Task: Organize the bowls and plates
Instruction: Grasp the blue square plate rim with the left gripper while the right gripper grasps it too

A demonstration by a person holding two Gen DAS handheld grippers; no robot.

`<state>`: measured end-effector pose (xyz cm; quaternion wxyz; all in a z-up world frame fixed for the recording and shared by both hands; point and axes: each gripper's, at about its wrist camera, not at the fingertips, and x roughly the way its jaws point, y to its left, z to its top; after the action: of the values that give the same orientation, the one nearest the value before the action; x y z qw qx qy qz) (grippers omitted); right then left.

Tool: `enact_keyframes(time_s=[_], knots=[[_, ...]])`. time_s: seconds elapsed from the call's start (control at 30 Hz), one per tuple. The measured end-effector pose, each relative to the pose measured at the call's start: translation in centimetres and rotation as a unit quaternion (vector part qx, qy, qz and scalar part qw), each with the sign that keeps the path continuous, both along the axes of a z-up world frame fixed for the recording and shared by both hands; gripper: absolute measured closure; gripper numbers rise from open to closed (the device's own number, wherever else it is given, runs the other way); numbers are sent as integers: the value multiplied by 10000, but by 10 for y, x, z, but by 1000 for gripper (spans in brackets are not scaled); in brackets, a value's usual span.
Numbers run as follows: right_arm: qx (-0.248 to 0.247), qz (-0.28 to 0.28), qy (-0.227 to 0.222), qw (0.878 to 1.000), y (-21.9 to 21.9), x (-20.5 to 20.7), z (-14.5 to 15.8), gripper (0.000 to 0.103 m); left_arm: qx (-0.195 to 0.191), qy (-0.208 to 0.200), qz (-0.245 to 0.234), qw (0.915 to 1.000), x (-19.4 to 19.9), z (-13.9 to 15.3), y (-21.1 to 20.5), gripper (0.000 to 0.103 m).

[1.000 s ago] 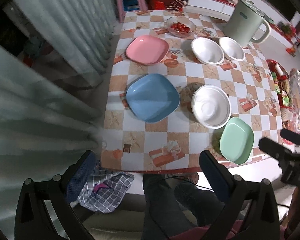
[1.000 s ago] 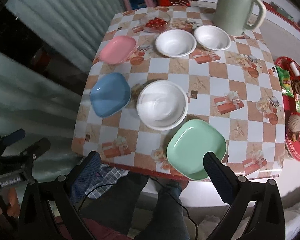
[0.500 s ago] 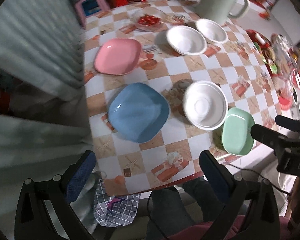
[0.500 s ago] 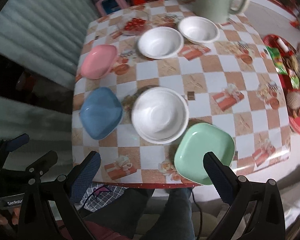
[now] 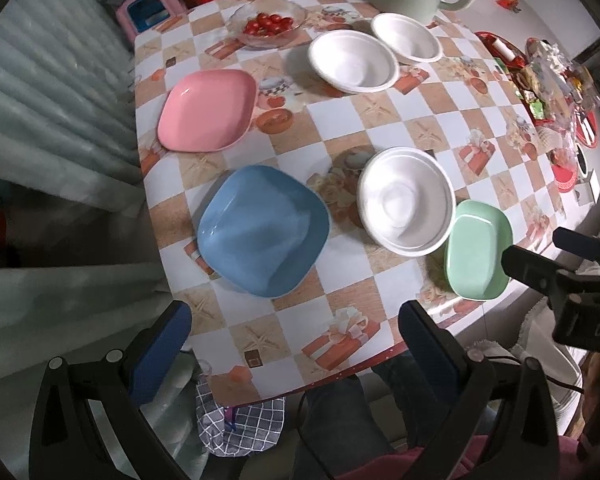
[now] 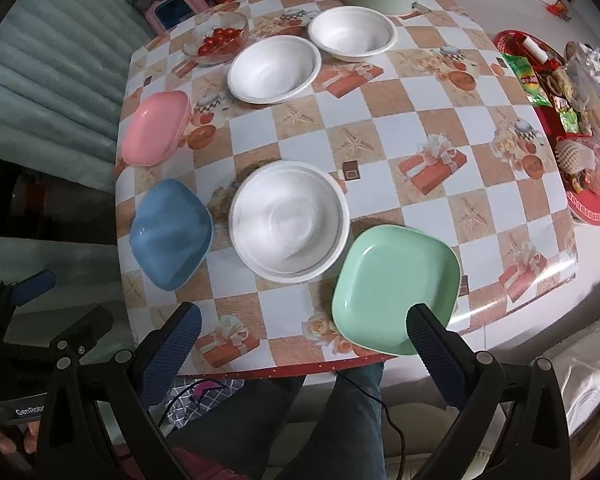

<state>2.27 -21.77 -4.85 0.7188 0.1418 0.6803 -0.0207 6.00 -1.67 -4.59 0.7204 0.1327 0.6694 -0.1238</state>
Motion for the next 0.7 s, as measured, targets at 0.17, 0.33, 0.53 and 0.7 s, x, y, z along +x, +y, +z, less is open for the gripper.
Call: enact_keyframes(time_s=[0.17, 0.33, 0.53, 0.7], knots=[[-38, 341, 10, 9994, 24, 16, -5, 0, -26, 80, 346, 9994, 5, -8, 24, 0], [-136, 892, -126, 9958, 58, 48, -11, 0, 10, 129, 957, 9953, 18, -26, 55, 0], [-280, 1369, -140, 9901, 91, 88, -29, 0, 96, 115, 1323, 9911, 37, -49, 74, 0], [-276, 1730, -137, 9844, 110, 114, -47, 0, -71, 177, 1609, 9868, 48, -65, 84, 0]])
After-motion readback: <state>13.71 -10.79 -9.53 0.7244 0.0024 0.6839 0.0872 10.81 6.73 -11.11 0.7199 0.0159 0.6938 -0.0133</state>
